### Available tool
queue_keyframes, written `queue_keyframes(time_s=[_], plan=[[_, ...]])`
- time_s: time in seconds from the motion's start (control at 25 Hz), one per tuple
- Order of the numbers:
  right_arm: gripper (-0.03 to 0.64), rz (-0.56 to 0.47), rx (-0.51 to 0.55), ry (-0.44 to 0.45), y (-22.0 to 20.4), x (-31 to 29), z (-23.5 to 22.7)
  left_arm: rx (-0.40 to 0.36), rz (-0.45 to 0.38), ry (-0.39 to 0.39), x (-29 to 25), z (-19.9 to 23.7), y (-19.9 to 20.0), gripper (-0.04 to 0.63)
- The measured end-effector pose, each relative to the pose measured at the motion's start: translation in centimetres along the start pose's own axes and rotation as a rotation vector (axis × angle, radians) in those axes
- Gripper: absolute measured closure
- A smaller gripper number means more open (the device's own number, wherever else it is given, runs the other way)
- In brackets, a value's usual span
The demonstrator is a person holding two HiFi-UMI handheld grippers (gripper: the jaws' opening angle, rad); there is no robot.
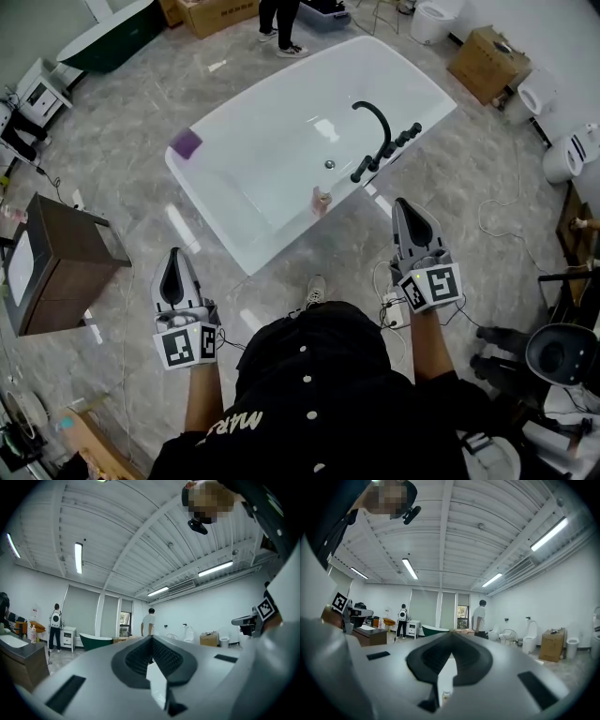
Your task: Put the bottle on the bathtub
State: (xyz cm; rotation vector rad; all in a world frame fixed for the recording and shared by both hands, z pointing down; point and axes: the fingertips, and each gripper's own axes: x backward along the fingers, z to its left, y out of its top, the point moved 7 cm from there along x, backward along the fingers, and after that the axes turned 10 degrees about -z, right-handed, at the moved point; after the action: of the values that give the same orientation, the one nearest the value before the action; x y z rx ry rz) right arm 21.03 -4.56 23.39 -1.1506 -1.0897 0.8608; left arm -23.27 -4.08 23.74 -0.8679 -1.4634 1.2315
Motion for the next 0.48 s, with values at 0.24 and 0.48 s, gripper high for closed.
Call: queue_keyframes(time_s=[0.24, 0.48], plan=[[0.612, 0.011, -0.009, 0.004, -0.35, -0.49, -0.14, 0.001, 0.006, 0.001, -0.14, -0.1, 0.02, 0.584], [0.612, 0.015, -0.005, 0.012, -0.49, -0.99, 0.11, -0.001, 0.005, 0.003, -0.41, 0.01, 0.14, 0.584]])
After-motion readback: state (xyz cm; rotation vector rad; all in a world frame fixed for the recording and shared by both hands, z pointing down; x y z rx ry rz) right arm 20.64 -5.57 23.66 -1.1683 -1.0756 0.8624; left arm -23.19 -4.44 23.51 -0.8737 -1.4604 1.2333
